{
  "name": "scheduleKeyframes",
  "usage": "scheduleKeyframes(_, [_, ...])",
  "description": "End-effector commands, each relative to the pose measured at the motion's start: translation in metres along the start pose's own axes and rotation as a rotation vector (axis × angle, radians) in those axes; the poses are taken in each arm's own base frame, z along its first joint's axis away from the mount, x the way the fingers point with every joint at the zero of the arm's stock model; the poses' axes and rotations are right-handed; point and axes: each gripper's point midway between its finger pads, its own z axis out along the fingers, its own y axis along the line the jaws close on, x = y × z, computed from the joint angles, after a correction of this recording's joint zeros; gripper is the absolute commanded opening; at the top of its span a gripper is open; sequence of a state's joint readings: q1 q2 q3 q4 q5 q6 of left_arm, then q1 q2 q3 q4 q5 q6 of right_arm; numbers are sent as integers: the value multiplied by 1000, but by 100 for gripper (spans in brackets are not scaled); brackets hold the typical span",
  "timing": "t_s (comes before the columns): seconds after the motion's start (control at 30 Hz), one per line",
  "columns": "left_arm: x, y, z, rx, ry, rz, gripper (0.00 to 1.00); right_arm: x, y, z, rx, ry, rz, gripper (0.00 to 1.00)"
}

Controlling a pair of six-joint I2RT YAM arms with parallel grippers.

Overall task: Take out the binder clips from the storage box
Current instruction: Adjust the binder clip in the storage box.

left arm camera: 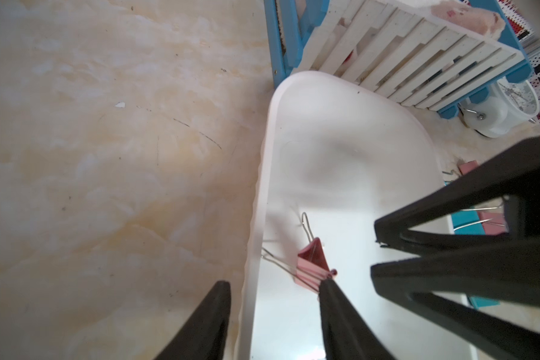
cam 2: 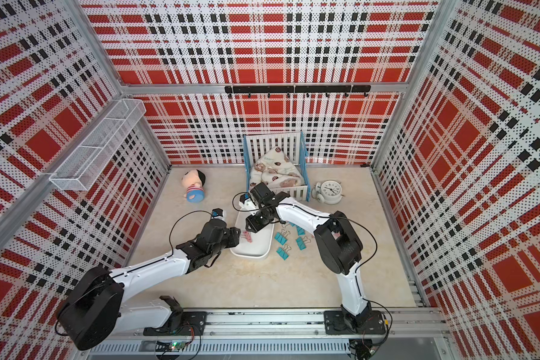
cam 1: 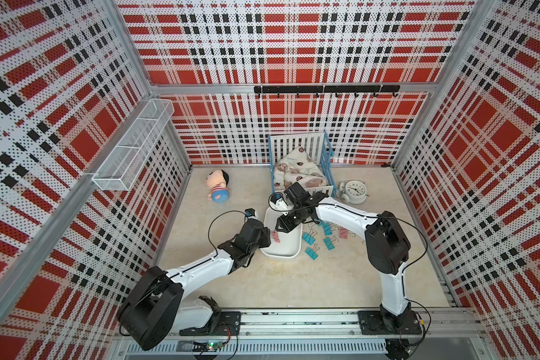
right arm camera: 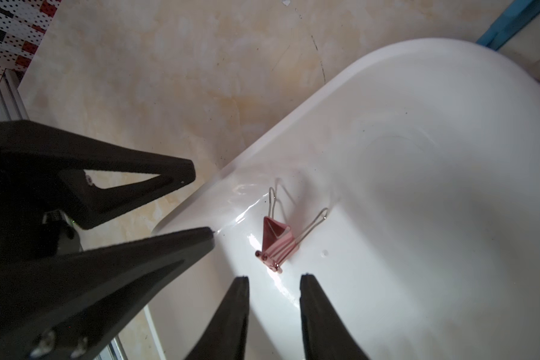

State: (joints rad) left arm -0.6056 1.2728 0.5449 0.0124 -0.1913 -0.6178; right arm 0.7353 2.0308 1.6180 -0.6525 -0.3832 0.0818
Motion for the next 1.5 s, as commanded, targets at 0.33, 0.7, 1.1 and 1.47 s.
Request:
scheduleKeyframes(0.33, [8,4,-4,-24,9,1,52,-9,-20,34,41,90,-9,35])
scheduleKeyframes(0.7, [11,7,-1,-39,20,9,52,-2,-18,31,27,96,4,36])
scheduleKeyframes(1.1, [12,8,0,-46,23,16,52,-2,-5,1,28,41,1,37])
scheduleKeyframes(1.47, [13,9,0,-47,23,20,52,19,-24,-4,133,129,-60,39])
